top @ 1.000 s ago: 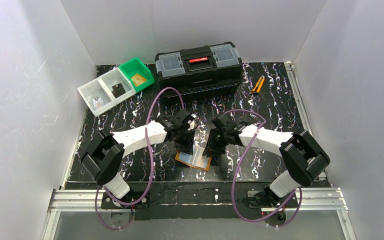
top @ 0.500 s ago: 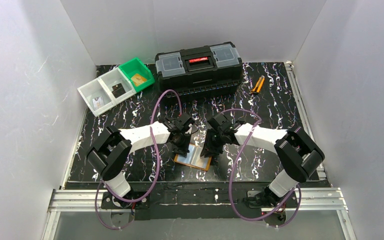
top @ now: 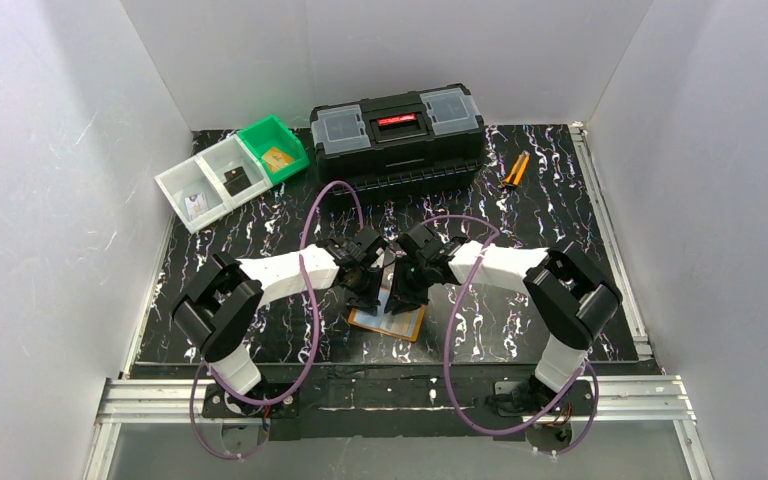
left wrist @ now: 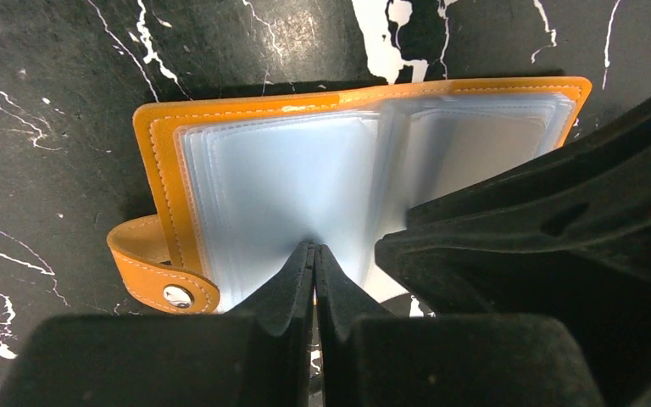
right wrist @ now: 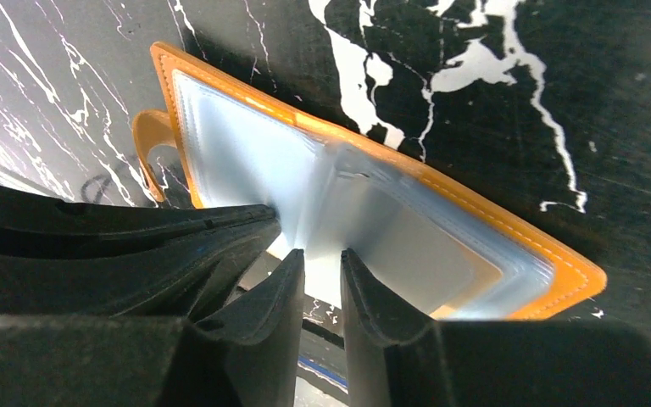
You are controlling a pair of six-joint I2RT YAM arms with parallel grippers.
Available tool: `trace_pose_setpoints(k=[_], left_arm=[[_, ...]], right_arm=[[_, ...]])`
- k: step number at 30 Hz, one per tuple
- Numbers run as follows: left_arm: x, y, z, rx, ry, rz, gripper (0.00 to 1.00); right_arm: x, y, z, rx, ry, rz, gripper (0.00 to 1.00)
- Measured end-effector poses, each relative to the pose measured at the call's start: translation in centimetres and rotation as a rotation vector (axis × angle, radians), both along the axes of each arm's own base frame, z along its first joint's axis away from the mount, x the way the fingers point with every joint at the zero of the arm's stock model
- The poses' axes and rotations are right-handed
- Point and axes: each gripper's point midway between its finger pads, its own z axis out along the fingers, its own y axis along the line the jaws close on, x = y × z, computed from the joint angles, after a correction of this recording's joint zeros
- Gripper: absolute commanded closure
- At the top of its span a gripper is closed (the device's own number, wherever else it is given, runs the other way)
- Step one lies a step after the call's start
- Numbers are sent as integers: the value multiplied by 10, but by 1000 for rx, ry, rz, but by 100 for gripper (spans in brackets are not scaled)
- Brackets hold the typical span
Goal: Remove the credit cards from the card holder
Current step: Remove the credit card from the card holder.
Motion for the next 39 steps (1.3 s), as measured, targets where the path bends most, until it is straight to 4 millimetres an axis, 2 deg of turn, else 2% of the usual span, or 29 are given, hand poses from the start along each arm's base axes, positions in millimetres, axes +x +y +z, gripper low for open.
trace_pose_setpoints(k=[5, 11, 21, 30, 34, 39], left_arm=[[-1, -1, 1, -16, 0, -5, 100], [-11, 0, 4, -51, 10, -17, 94], [-28, -3, 25, -198, -30, -52, 90], [-24, -19, 11, -234, -23, -60, 93], [-25, -19, 0, -215, 0, -34, 100], [-22, -18, -2, -198, 6, 30, 100]], right_arm=[[-1, 6, -1, 19, 14, 10, 71], [-1, 11, -5, 37, 29, 9, 73], [-2, 17, -7, 62, 57, 3, 75], [-2, 16, -8, 69, 66, -5, 75], [-2, 16, -8, 76, 69, -4, 75], [0, 14, -7, 73, 57, -7, 69]])
